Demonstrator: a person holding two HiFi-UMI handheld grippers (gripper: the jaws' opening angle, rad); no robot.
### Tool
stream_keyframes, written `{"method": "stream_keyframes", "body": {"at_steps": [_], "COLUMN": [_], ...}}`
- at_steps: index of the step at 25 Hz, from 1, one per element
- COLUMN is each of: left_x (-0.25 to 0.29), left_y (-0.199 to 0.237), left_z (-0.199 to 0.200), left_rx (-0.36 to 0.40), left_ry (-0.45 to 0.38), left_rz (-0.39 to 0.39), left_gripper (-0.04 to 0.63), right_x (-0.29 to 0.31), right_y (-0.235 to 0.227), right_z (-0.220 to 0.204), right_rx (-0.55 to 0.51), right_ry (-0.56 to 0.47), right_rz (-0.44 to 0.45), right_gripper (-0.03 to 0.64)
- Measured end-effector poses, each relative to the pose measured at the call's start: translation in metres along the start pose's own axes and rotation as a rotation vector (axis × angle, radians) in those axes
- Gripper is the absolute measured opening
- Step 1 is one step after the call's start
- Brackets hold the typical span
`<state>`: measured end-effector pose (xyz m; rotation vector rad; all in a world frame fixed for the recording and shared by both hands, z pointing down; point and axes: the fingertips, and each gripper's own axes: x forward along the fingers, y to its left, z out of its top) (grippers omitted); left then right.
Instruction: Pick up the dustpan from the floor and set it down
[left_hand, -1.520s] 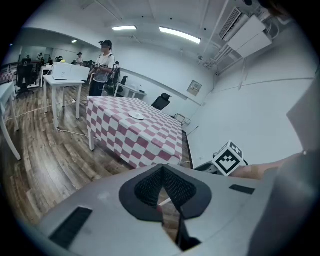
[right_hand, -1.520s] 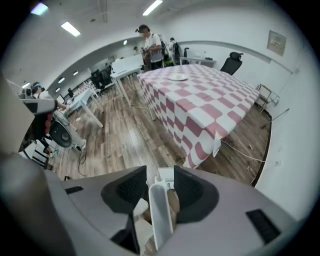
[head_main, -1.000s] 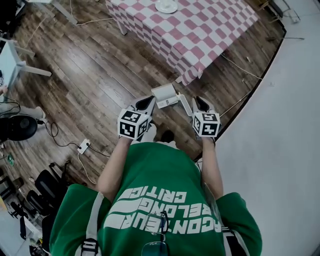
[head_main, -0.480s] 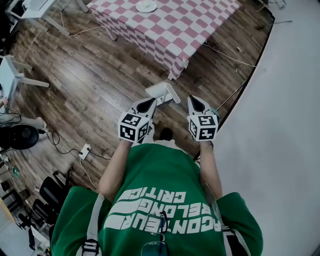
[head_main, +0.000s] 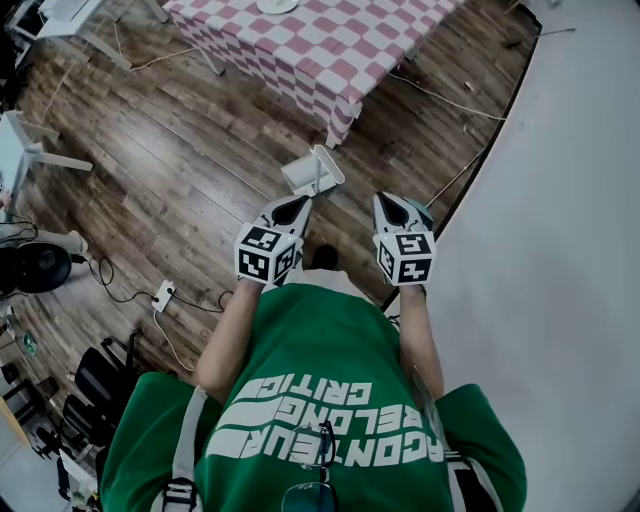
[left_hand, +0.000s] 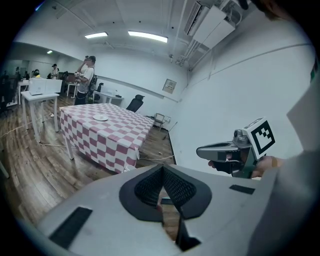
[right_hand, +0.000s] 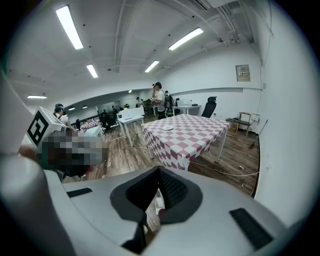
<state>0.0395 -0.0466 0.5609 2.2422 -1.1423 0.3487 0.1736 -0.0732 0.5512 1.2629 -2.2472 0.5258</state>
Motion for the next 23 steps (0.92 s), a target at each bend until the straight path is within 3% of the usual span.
{"method": "stream_keyframes", "body": {"at_steps": [23], "left_x": [0.000], "left_y": [-0.025], "left_z": [-0.032], "left_rx": [-0.016], "left_ry": [0.014], "left_rz": [0.034], "left_gripper": [-0.006], "right_x": [-0.019], "right_y": [-0.014], "right_z": [-0.042], "right_rx": [0.001], "right_ry": [0.029], "right_rz": [0.009], "right_gripper": [0.008]}}
